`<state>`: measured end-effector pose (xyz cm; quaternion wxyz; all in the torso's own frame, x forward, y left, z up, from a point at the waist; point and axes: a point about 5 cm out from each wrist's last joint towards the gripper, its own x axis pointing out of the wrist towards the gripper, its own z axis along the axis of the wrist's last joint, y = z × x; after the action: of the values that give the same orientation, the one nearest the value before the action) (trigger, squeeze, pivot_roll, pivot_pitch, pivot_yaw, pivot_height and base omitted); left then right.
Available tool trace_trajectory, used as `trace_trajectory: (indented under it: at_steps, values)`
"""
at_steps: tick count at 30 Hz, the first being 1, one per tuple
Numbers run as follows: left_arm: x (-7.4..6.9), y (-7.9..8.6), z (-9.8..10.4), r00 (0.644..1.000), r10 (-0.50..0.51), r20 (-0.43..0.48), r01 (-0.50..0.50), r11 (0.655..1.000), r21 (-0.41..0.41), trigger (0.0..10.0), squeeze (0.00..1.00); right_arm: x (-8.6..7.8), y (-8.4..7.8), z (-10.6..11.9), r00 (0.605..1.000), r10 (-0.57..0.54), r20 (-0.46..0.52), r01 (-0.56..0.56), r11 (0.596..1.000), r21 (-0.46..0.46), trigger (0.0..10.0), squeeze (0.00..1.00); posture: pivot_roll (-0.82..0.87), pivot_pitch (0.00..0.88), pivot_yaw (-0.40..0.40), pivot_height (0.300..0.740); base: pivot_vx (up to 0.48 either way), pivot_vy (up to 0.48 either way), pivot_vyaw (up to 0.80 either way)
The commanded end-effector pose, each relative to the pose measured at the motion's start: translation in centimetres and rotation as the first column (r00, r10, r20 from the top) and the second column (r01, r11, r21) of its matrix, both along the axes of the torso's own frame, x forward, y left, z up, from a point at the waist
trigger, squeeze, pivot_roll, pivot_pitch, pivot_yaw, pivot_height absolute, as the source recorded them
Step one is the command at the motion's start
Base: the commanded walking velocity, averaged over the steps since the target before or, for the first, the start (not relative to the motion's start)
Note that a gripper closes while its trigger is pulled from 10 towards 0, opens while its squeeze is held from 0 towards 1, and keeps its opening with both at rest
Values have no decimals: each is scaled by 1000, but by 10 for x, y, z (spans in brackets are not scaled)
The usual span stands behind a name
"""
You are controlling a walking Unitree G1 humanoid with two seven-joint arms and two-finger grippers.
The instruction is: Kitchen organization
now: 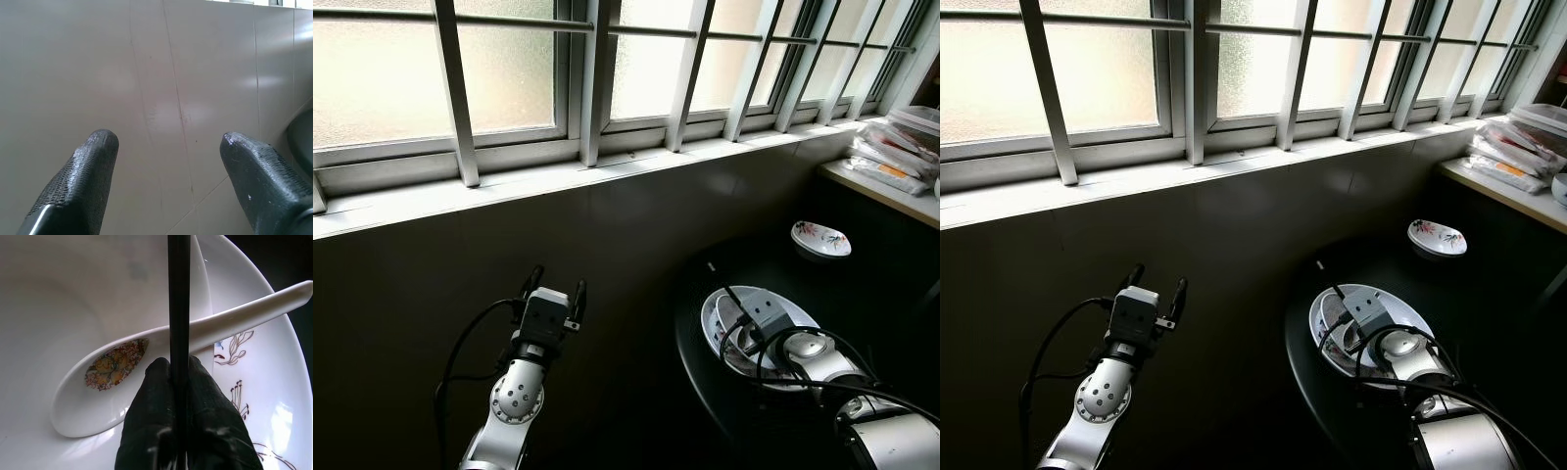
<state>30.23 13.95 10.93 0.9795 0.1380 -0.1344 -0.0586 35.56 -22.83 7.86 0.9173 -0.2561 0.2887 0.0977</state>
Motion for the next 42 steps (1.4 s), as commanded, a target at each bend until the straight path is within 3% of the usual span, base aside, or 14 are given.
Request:
trace_trajectory:
  at_steps: [1, 9, 18, 23, 26, 28, 29, 30, 32, 35, 41, 42]
  values:
    - [1, -6, 1, 1000, -21, 5, 21, 1000, 7, 10000, 0, -2, -7, -1, 1000, -8, -21, 8, 1000, -14, 0, 0, 97, 0, -117, 740, 0, 0, 0]
    - [1, -6, -1, 1000, -21, 2, 21, 1000, 7, 10000, 0, 7, -12, 16, 996, -34, 88, 41, 996, -76, 0, 0, 96, 0, -116, 740, 0, 0, 0]
    - [0, -6, -1, 1000, -24, 1, 24, 1000, 5, 10000, 0, 24, 3, 47, 965, 84, 249, -31, 977, -209, 0, 0, 92, 0, -114, 740, 0, 0, 0]
    - [1, -6, -1, 1000, -23, 1, 23, 1000, 5, 10000, 0, 29, 9, 59, 947, 97, 306, -36, 979, -200, 0, 0, 92, 0, -113, 740, 0, 0, 0]
    - [0, -6, -1, 1000, -22, 2, 22, 1000, 4, 10000, 0, 34, 18, 70, 922, 101, 374, -46, 987, -153, 0, 0, 92, 0, -113, 740, 0, 0, 0]
    - [-1, -4, -1, 1000, -20, 3, 20, 1000, 3, 10000, 0, 35, 31, 78, 888, 91, 450, -70, 995, -65, 0, 0, 95, 0, -113, 740, 0, 0, 0]
    - [-1, -4, -1, 1000, -20, 3, 20, 1000, 3, 10000, 0, 35, 31, 78, 888, 91, 450, -70, 995, -65, 0, 0, 95, 0, -113, 740, 0, 0, 0]
    - [-1, -3, -1, 1000, -16, 7, 16, 1000, -2, 10000, 0, 34, 42, 83, 861, 88, 502, -112, 993, 19, 0, 0, 95, 0, -113, 740, 0, 0, 0]
    - [-2, -2, 0, 1000, -13, 9, 13, 1000, -5, 10000, 0, 33, 47, 84, 848, 89, 522, -134, 990, 50, 0, 0, 96, 0, -112, 740, 0, 0, 0]
    - [-2, 2, -2, 1000, 6, -11, -7, 999, -37, 10000, 0, 23, 73, 90, 785, 110, 610, -251, 956, 151, 0, 0, 96, 0, -109, 740, 0, 0, 0]
    - [-2, 4, 0, 1000, 7, 3, -6, 999, -40, 10000, 0, 14, 87, 91, 752, 100, 651, -300, 932, 204, 0, 0, 95, 0, -106, 740, 0, 0, 0]
    - [-3, 3, 1, 1000, 3, 8, -2, 999, -36, 10000, 0, 5, 94, 88, 745, 80, 662, -313, 919, 241, 0, 0, 94, 0, -104, 740, 0, 0, 0]
